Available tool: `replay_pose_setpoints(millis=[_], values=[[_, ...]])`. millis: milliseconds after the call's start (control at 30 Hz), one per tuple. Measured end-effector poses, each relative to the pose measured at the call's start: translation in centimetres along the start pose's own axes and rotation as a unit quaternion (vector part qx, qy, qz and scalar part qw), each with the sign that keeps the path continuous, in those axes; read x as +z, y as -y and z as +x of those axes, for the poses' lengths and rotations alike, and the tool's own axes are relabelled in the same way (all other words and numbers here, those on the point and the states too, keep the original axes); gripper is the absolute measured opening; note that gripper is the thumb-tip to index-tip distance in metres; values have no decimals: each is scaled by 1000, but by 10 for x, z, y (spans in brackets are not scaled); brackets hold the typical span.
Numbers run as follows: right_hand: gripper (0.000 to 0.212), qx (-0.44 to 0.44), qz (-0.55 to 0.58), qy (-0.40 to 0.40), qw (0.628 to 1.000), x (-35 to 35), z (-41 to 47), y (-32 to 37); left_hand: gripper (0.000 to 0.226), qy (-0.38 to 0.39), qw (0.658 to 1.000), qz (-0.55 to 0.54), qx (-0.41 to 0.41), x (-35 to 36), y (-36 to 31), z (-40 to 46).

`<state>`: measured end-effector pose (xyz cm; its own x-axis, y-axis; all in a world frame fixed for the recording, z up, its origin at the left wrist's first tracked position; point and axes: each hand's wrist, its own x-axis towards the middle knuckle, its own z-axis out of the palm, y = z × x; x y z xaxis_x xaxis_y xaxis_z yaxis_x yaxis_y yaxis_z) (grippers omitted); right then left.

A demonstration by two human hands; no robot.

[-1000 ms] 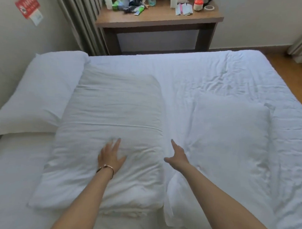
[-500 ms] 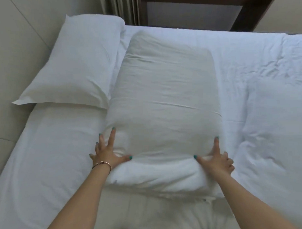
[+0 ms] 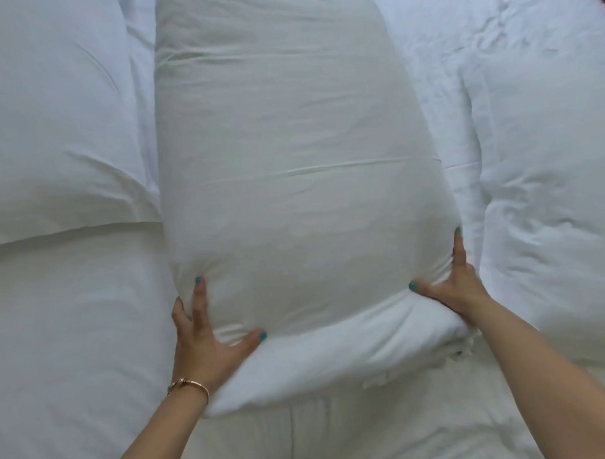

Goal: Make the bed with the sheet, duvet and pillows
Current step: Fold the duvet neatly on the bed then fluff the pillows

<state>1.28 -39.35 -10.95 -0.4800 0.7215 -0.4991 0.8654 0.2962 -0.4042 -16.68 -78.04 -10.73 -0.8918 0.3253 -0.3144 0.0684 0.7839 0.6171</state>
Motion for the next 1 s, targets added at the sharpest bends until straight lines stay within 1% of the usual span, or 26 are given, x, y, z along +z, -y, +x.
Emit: replay_pose_setpoints(millis=[100,167,233,333,400,500,633,733,767,867,933,1000], values=[[137,27,3,-23,999,5,0,-2,139,-4,1000,-3,12,11,0,1],[137,55,-16,-36,998,9,0,-1,140,4,1000,-11,7,15,-1,-2],[138,63,-13,-37,997,14,2,0,139,-4,1000,-21,0,14,-3,-1],[136,48,-9,-43,998,14,7,-9,141,-13,998,-34,-50,15,-5,-1],[133,43,-10,-42,998,13,7,-10,144,-6,995,-38,-87,13,-6,-1],[126,29,-22,-33,999,15,0,-12,141,18,994,-45,-96,10,-4,4],[121,-17,8,-43,999,8,-20,-16,135,26,992,-63,-108,1,10,-2],[122,-43,-3,-43,998,-1,-38,-18,142,63,986,-96,-124,-8,20,-17],[123,-48,-11,-38,998,-3,-42,-18,144,65,984,-105,-128,-9,22,-22],[125,-45,-30,-44,998,-1,-44,-19,137,37,987,-101,-123,0,18,-25],[125,-24,-38,-51,998,7,-38,-18,130,19,987,-96,-130,10,14,-18],[122,1,-40,-57,998,17,-28,-18,130,2,987,-93,-134,19,12,-11]])
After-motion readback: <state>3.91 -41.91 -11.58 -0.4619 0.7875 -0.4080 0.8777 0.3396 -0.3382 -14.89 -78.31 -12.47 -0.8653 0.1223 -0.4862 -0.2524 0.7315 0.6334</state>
